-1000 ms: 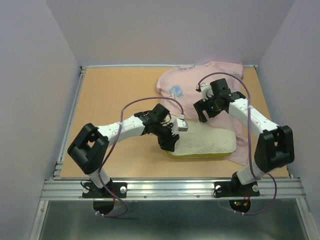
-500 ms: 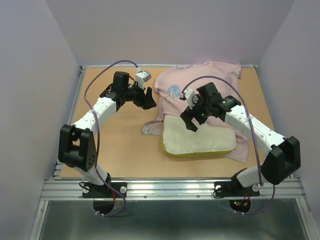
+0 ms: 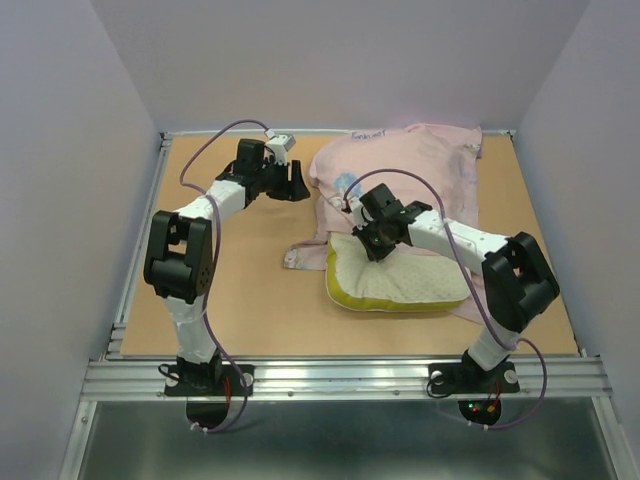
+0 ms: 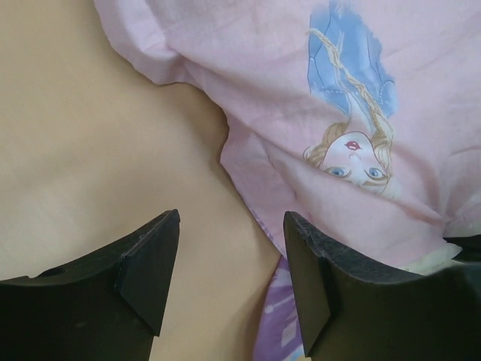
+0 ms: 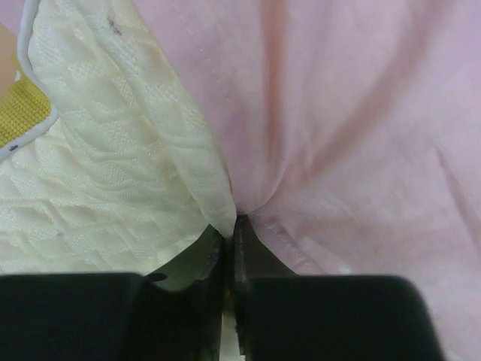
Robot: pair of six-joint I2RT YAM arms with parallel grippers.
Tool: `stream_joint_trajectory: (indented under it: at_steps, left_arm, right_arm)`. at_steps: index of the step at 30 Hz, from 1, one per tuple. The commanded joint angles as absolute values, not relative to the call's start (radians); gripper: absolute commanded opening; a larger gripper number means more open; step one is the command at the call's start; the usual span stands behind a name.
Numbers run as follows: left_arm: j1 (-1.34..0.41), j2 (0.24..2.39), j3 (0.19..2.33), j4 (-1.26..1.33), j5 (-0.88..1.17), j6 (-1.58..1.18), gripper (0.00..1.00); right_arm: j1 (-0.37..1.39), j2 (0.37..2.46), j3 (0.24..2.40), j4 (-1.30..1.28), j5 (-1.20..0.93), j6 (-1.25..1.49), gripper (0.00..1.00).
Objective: Put the pillow into the pillowcase
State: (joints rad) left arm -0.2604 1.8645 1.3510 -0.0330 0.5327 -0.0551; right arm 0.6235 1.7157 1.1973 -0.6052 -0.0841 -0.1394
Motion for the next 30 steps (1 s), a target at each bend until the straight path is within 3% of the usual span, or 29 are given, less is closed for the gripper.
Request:
stream_joint_trajectory:
  at_steps: [1, 7, 11, 15, 18, 22, 30]
  left_arm:
    - [-0.262, 1.914, 1.402, 0.104, 0.667, -0.164, 0.67]
    - [-0.271, 2.005, 1.422, 0.233, 0.816, -0.258, 0.69]
    - [-0.293, 2.006, 1.379, 0.354, 0.786, -0.272, 0.69]
    - [-0.299, 2.063, 1.404, 0.368, 0.788, -0.285, 0.63]
    - [-0.299, 2.091, 1.425, 0.367, 0.807, -0.320, 0.52]
    - [-0.296, 2.045, 1.349, 0.374, 0.848, -0.333, 0.62]
    - [-0.295, 1.974, 1.192, 0.416, 0.862, -0.363, 0.72]
  right_arm:
    - [0.627, 1.646, 1.146, -0.568, -0.086, -0.095, 0.01]
    - [0.597, 1.502, 1.152, -0.558, -0.120, -0.135, 0.01]
    - [0.594, 1.453, 1.134, -0.555, -0.144, -0.133, 0.01]
    - [0.584, 1.413, 1.124, -0.557, -0.149, -0.126, 0.01]
    - [0.566, 1.385, 1.124, -0.555, -0.144, -0.118, 0.00]
    - [0.537, 1.370, 1.140, -0.557, -0.150, -0.114, 0.01]
    - [0.532, 1.322, 1.120, -0.557, -0.198, -0.107, 0.01]
